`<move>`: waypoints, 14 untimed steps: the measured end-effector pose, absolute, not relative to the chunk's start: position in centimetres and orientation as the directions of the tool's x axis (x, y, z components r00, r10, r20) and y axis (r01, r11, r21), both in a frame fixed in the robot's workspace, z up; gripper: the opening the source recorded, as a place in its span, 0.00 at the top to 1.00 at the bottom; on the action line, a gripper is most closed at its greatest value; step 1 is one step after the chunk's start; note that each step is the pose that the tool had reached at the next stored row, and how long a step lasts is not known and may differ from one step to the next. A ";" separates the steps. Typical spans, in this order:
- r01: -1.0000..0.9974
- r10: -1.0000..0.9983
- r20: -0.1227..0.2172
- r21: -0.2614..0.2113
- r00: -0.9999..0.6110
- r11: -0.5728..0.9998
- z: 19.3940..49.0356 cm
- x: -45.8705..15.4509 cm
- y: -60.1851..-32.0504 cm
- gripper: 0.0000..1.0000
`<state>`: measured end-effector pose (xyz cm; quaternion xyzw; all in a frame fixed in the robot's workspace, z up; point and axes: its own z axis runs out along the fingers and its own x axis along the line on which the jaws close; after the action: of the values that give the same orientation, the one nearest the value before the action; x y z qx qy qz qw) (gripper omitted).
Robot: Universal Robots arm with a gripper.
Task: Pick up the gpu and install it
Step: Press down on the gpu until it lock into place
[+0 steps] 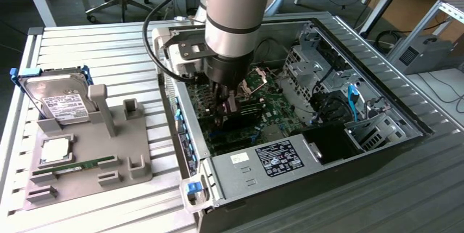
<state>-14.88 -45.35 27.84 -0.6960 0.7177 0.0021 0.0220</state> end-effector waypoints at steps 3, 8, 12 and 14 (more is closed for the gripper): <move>-0.999 -0.999 -0.035 -0.027 -0.030 0.031 27.8 -14.3 -45.4 0.89; -0.999 -0.999 -0.035 -0.027 -0.030 0.031 27.9 -13.7 -45.3 0.89; -0.999 -0.999 -0.035 -0.027 -0.030 0.031 27.9 -13.4 -45.4 0.89; -0.999 -0.999 -0.035 -0.027 -0.030 0.031 27.8 -13.4 -45.3 0.89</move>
<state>-13.44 -45.35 27.84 -0.6959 0.7178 0.0025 0.0217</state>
